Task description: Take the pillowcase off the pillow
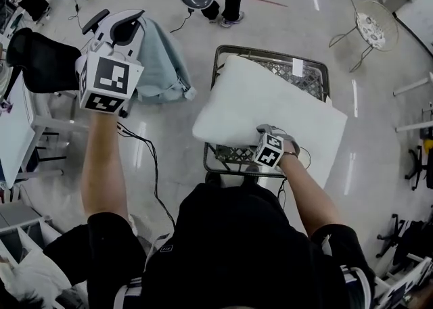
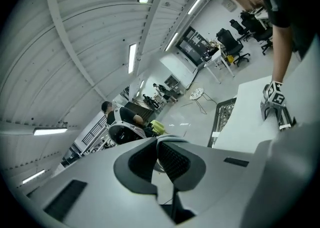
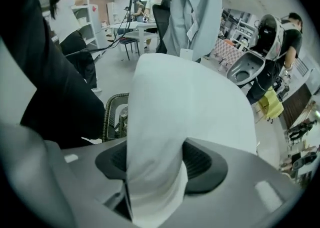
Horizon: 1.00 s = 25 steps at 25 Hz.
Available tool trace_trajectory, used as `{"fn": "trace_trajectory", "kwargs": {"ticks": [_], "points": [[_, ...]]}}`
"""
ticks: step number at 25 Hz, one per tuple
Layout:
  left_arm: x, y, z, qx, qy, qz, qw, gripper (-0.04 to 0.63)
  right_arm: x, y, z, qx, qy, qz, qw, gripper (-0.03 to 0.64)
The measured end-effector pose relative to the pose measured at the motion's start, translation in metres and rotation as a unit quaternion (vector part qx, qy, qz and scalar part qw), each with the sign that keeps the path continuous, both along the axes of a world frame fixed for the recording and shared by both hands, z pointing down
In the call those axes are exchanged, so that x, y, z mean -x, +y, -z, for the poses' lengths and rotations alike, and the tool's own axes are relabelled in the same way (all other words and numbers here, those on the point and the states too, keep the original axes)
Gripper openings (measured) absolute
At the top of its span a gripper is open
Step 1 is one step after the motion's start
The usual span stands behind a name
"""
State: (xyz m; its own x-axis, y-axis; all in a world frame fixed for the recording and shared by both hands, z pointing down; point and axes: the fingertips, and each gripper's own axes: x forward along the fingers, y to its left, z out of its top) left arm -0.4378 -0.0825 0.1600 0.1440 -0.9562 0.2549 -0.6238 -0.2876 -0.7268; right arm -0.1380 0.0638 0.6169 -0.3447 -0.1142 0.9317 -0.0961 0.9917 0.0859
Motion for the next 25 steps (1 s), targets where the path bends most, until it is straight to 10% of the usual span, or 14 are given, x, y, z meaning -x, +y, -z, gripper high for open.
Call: {"fn": "trace_trajectory", "kwargs": {"ticks": [7,13,20,25], "points": [[-0.082,-0.002,0.02,-0.01,0.039,-0.066,0.997,0.011,-0.02,0.007,0.042,0.002,-0.104,-0.075,0.992,0.365],[-0.165,-0.008,0.039,-0.024,0.044,-0.111,0.9925,0.011,-0.172,-0.038,0.055,-0.018,-0.1,-0.238,0.966,0.365],[-0.243,-0.01,0.057,-0.027,0.07,-0.142,0.987,0.011,-0.334,-0.038,0.025,0.001,-0.081,-0.4,0.913,0.425],[-0.29,-0.011,0.081,-0.027,0.118,-0.174,0.9773,0.011,-0.368,-0.008,0.007,0.117,-0.149,-0.5,0.845,0.502]]}}
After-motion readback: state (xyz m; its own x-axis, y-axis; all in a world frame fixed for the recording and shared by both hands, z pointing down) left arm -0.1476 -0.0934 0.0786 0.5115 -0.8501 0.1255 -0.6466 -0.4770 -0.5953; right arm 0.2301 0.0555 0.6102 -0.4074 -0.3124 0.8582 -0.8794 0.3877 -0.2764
